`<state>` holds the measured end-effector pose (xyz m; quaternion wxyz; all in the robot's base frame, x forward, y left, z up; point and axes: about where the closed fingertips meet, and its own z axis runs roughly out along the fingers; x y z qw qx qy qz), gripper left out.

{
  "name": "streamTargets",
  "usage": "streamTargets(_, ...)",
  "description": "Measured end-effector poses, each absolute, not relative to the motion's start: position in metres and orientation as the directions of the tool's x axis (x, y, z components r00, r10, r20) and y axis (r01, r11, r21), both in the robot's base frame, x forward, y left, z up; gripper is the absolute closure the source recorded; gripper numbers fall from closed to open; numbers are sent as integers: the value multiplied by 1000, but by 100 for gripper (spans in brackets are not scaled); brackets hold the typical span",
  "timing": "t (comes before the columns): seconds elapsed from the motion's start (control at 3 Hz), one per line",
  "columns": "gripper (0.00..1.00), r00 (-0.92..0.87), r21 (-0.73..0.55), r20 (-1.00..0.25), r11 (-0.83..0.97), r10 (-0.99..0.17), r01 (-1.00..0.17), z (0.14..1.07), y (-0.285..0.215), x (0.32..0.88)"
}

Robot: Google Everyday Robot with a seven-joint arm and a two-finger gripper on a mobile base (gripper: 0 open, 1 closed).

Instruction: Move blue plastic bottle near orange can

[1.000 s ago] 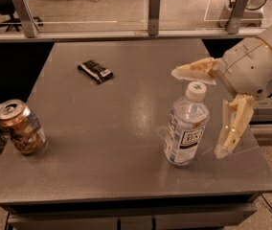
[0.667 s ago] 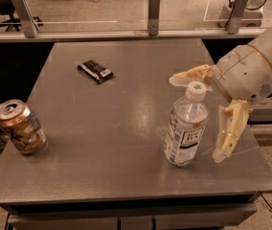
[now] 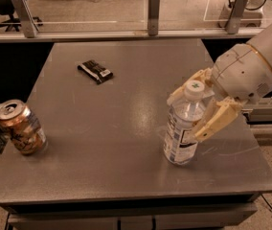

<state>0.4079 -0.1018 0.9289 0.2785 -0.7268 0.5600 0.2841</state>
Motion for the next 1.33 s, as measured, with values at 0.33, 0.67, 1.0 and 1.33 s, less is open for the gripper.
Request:
streamTargets(0.33, 65, 215, -94, -724, -215, -656, -972, 930, -100, 409)
streamTargets(0.67, 87, 218, -101, -723, -212, -656, -972, 931, -97, 411)
streamTargets(1.0, 100, 245, -125, -740, -230, -627, -965, 943, -83, 419)
streamTargets(1.33, 100, 292, -157, -737, -265, -609, -951, 961, -55, 444)
